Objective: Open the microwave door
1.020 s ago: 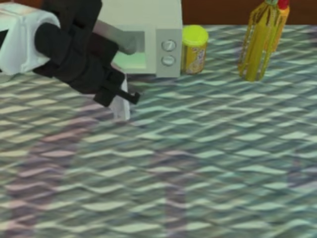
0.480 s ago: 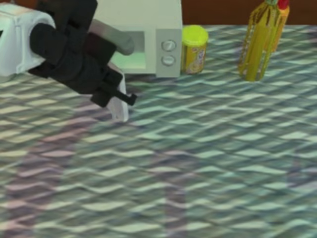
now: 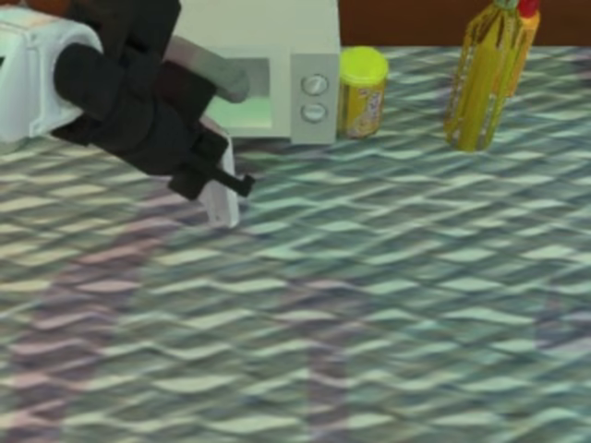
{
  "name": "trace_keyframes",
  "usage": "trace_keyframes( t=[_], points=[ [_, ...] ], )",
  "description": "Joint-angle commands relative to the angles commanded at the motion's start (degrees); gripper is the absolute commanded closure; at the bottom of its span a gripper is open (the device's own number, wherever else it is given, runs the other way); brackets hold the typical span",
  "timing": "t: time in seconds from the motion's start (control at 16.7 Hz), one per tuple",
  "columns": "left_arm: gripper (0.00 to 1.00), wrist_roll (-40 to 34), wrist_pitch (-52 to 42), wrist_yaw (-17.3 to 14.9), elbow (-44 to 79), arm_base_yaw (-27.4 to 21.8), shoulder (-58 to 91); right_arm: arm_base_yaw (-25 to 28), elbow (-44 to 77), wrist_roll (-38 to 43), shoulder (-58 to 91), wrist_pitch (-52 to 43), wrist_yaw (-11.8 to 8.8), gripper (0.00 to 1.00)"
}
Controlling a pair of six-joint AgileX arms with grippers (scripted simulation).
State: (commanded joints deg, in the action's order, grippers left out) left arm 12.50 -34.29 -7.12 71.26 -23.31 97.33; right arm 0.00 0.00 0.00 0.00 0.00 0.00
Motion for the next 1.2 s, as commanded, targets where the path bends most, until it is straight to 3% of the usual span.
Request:
trace_keyframes(
  t=[0.66, 1.2],
  points=[
    [1.0, 0.0, 0.0, -0.4, -0.2, -0.1, 0.1, 0.0, 0.0, 0.0, 0.0, 0.0, 0.0, 0.0],
    [1.0, 10.1, -1.7, -5.5, -2.7, 4.1, -2.6, 0.0, 0.0, 0.0, 0.0, 0.0, 0.0, 0.0]
  ],
)
